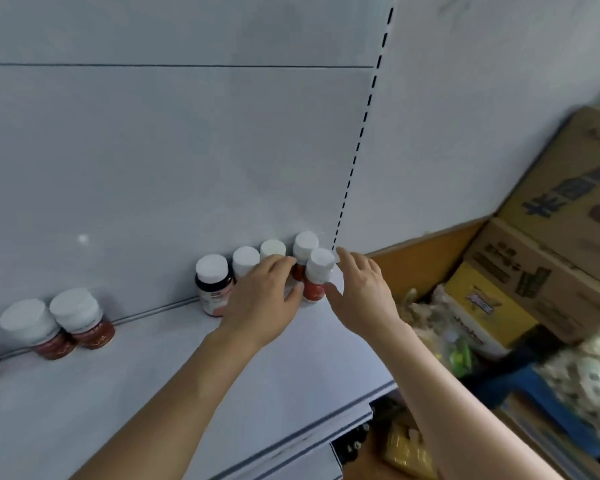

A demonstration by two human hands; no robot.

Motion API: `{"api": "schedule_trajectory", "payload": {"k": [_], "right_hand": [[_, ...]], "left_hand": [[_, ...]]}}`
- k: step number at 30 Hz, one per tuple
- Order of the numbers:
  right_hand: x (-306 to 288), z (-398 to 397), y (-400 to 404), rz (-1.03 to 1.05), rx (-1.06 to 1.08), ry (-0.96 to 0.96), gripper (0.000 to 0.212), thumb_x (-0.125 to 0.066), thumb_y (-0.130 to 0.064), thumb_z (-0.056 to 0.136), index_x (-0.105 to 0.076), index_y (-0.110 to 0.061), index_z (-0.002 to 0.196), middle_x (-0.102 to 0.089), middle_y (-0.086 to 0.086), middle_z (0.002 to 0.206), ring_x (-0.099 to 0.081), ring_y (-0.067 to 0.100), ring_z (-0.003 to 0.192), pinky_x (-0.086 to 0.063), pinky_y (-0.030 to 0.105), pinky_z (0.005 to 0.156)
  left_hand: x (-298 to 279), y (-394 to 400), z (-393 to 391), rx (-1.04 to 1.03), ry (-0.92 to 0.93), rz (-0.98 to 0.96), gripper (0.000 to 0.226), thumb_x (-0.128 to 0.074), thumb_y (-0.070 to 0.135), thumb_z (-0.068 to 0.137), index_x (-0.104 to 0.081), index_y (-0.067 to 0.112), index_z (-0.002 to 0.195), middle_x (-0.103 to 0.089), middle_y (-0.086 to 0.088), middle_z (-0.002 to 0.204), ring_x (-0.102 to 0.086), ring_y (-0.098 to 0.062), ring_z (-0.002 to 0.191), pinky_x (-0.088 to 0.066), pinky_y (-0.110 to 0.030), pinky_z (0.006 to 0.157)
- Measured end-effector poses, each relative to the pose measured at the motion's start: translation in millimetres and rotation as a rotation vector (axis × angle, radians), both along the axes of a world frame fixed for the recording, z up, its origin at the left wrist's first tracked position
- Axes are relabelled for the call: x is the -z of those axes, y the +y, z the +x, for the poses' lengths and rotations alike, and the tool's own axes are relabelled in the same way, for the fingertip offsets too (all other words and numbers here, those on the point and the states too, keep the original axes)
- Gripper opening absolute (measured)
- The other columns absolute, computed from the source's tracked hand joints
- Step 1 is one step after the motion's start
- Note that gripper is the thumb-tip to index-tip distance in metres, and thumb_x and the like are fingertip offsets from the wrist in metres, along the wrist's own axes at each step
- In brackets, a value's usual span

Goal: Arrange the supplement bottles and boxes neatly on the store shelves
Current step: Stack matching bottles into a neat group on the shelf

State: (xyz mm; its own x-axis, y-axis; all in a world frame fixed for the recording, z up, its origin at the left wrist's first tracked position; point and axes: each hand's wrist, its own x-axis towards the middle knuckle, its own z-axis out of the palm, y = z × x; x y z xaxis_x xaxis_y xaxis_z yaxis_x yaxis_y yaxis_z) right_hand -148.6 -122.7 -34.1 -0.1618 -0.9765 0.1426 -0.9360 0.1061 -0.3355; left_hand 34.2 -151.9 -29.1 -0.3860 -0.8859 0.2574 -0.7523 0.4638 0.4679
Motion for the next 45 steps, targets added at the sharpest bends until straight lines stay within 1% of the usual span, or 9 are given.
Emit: {"api": "schedule_trajectory", "payload": {"k": [5, 8, 12, 17, 21, 27, 32, 38, 45], "right_hand": [[15.9, -18.9, -36.0, -0.018, -0.15, -0.092, 0.049, -0.061, -0.035, 0.097, -0.05, -0.022, 0.142, -0.056, 0.003, 0.138, -0.052, 0.03, 0.123, -0.044, 0.034, 0.095], [24.9, -25.1, -48.0, -0.115, -0.179, -0.198, 0.035, -0.07, -0.03, 0.091, -0.063, -0.019, 0.124, -0.068, 0.002, 0.116, -0.065, 0.025, 0.095, -0.054, 0.035, 0.076], [25.0, -32.4, -48.1, -0.218, -0.218, -0.33, 0.03, -0.078, -0.03, 0.084, -0.07, -0.02, 0.11, -0.069, -0.005, 0.098, -0.062, 0.01, 0.077, -0.056, 0.033, 0.071], [7.3, -30.2, -51.1, -0.156, -0.239, -0.549, 0.025, -0.075, -0.033, 0.088, -0.074, -0.023, 0.11, -0.071, -0.009, 0.095, -0.067, 0.003, 0.084, -0.052, 0.016, 0.073], [1.9, -30.4, -69.7, -0.147, -0.209, -0.635, 0.024, -0.053, -0.028, 0.102, -0.07, -0.022, 0.118, -0.074, -0.009, 0.101, -0.069, 0.006, 0.09, -0.056, 0.028, 0.083], [28.1, -23.8, -95.2, 0.03, -0.334, -0.256, 0.048, -0.047, -0.014, 0.103, -0.042, -0.022, 0.149, -0.049, 0.008, 0.145, -0.055, 0.028, 0.122, -0.045, 0.032, 0.094], [35.0, -24.7, -100.0, -0.002, -0.351, -0.281, 0.045, -0.058, -0.017, 0.099, -0.046, -0.02, 0.142, -0.055, 0.011, 0.135, -0.059, 0.03, 0.105, -0.045, 0.029, 0.082], [36.6, -34.1, -95.7, -0.056, -0.385, -0.335, 0.043, -0.068, -0.027, 0.092, -0.05, -0.023, 0.131, -0.061, 0.005, 0.123, -0.063, 0.022, 0.096, -0.056, 0.035, 0.082], [13.9, -34.2, -71.2, 0.038, -0.389, -0.786, 0.045, -0.063, -0.029, 0.097, -0.048, -0.034, 0.14, -0.064, -0.01, 0.123, -0.069, 0.004, 0.098, -0.056, 0.019, 0.078]], "left_hand": [[8.0, -7.3, -25.4, -0.062, -0.022, 0.135, 0.042, -0.053, 0.03, 0.098, -0.049, 0.022, 0.139, -0.055, 0.005, 0.138, -0.055, -0.016, 0.12, -0.046, -0.03, 0.088], [16.9, -14.8, -31.9, -0.082, -0.002, 0.192, 0.042, -0.056, 0.03, 0.097, -0.05, 0.022, 0.137, -0.058, 0.004, 0.136, -0.056, -0.018, 0.12, -0.047, -0.035, 0.092], [23.5, -16.4, -39.1, -0.079, 0.11, 0.269, 0.041, -0.06, 0.043, 0.094, -0.048, 0.032, 0.132, -0.061, 0.01, 0.127, -0.057, -0.012, 0.114, -0.047, -0.033, 0.085], [22.9, -16.4, -38.5, -0.128, 0.4, 0.336, 0.037, -0.067, 0.042, 0.091, -0.049, 0.032, 0.121, -0.067, 0.016, 0.107, -0.06, 0.002, 0.092, -0.05, -0.029, 0.081], [22.4, -20.5, -19.2, -0.191, 0.574, 0.391, 0.041, -0.071, 0.045, 0.087, -0.053, 0.035, 0.122, -0.068, 0.018, 0.112, -0.066, -0.001, 0.101, -0.053, -0.034, 0.092], [10.3, -17.5, 5.7, -0.187, 0.961, 0.559, 0.041, -0.074, 0.038, 0.085, -0.059, 0.029, 0.122, -0.07, 0.002, 0.114, -0.069, -0.015, 0.103, -0.057, -0.045, 0.093], [10.1, -13.5, 18.0, -0.245, 0.983, 0.552, 0.053, -0.074, 0.049, 0.079, -0.058, 0.03, 0.126, -0.069, 0.001, 0.115, -0.069, -0.013, 0.104, -0.058, -0.04, 0.09], [7.3, -2.8, 14.7, -0.276, 1.03, 0.538, 0.031, -0.067, 0.035, 0.092, -0.06, 0.031, 0.122, -0.069, -0.003, 0.115, -0.069, -0.013, 0.102, -0.059, -0.034, 0.085], [3.5, 15.9, 12.2, -0.326, 1.084, 0.535, 0.04, -0.067, 0.041, 0.088, -0.063, 0.026, 0.125, -0.071, -0.001, 0.115, -0.069, -0.015, 0.107, -0.058, -0.04, 0.09]]}}
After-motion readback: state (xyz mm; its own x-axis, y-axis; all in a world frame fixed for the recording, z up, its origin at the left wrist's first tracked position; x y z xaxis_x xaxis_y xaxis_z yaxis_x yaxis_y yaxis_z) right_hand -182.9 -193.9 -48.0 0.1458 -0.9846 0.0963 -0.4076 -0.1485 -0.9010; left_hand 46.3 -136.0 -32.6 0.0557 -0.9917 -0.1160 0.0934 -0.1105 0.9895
